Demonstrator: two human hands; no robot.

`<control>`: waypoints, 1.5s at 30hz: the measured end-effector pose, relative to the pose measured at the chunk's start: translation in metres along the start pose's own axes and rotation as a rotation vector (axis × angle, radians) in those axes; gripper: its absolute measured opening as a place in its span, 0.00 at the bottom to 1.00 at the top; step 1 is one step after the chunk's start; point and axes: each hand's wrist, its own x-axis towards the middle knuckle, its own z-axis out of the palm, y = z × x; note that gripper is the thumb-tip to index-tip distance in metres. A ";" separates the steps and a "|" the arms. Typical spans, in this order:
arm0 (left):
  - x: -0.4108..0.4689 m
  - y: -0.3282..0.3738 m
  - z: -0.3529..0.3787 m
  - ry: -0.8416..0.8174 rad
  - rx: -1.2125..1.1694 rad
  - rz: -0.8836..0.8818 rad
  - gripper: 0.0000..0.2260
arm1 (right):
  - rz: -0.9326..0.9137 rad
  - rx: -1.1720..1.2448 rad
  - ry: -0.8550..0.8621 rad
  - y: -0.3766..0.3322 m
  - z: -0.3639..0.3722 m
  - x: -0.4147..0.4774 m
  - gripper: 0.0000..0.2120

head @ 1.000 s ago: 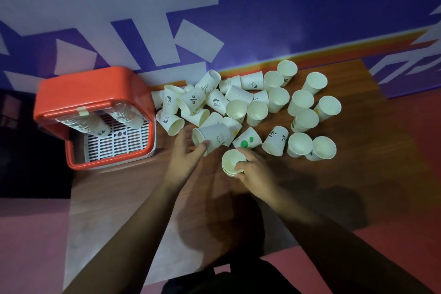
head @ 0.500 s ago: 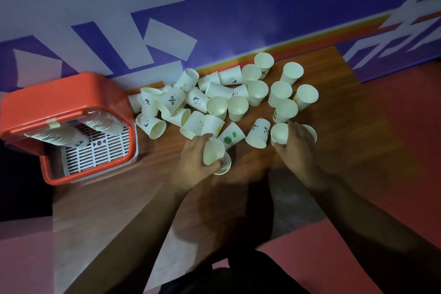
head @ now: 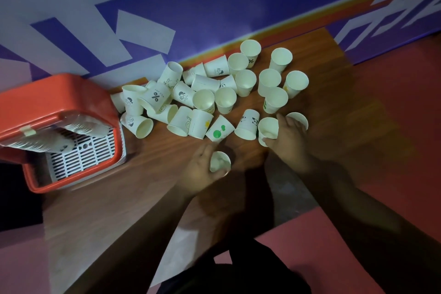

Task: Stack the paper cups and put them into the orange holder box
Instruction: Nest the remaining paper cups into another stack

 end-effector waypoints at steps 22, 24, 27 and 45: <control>0.090 -0.037 -0.060 0.102 0.481 -0.199 0.27 | -0.309 0.241 -0.335 -0.099 0.021 -0.068 0.37; 0.088 -0.038 -0.057 0.118 0.474 -0.193 0.28 | -0.309 0.191 -0.391 -0.097 0.028 -0.068 0.40; 0.088 -0.038 -0.054 0.127 0.483 -0.181 0.28 | -0.246 0.285 -0.443 -0.093 0.026 -0.062 0.43; 0.083 -0.042 -0.049 0.170 0.363 0.000 0.06 | 0.628 0.486 -0.378 -0.080 0.046 0.032 0.33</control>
